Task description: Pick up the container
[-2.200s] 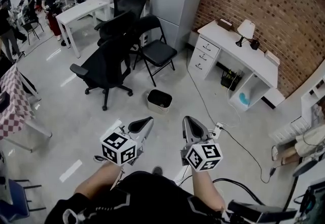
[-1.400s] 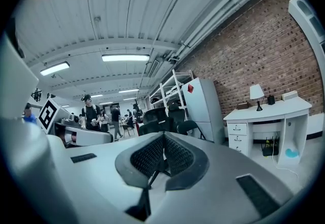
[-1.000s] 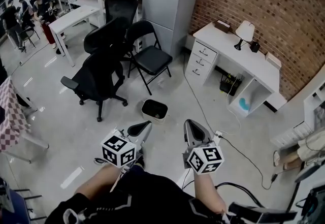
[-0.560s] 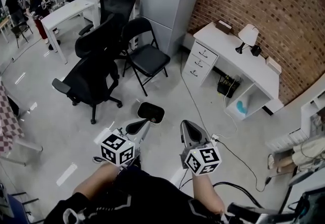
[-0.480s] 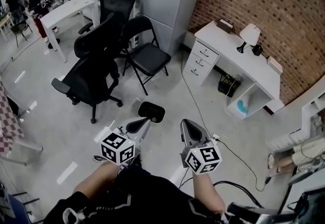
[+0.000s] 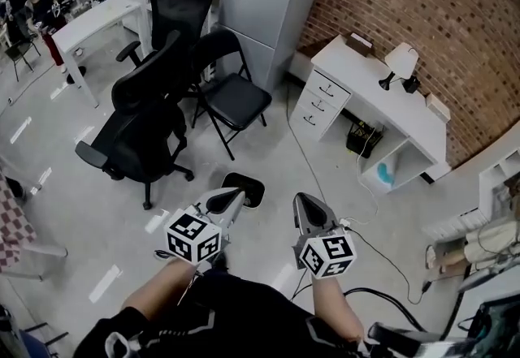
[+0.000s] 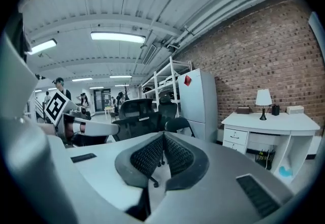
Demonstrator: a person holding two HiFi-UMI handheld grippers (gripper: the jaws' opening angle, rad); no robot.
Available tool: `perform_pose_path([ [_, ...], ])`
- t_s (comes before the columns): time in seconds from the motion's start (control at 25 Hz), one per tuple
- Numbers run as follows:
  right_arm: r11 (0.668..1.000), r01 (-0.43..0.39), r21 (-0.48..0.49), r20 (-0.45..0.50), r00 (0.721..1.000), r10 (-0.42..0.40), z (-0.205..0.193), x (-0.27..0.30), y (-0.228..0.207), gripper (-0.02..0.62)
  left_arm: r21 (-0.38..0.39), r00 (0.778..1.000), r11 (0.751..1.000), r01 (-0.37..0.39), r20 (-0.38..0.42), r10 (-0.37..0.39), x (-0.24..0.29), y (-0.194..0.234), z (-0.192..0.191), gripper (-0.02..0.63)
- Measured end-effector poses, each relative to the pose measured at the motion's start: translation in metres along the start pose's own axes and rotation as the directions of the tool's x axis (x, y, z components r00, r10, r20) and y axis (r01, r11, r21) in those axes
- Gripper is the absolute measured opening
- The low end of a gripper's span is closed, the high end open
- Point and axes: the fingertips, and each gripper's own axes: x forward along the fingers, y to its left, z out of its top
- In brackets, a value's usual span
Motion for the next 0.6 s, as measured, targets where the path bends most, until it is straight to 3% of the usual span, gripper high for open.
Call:
perform_pose_path([
  [0.16, 1.000, 0.022, 0.015, -0.009, 1.000, -0.022, 0.000, 0.025, -0.004, 0.008, -0.028, 1.000, 1.000, 0.005, 0.017, -0.004, 0.001, 0.030, 0.007, 0.008],
  [0.36, 0.999, -0.046, -0.016, -0.003, 0.999, 0.046, -0.001, 0.049, 0.012, 0.008, 0.012, 1.000, 1.000, 0.003, -0.001, -0.003, 0.004, 0.057, 0.009, 0.008],
  [0.6, 0.999, -0.046, 0.003, -0.048, 0.998, 0.046, -0.018, 0.066, 0.012, 0.008, -0.007, 0.999, 1.000, 0.025, -0.026, -0.025, 0.012, 0.071, -0.007, 0.008],
])
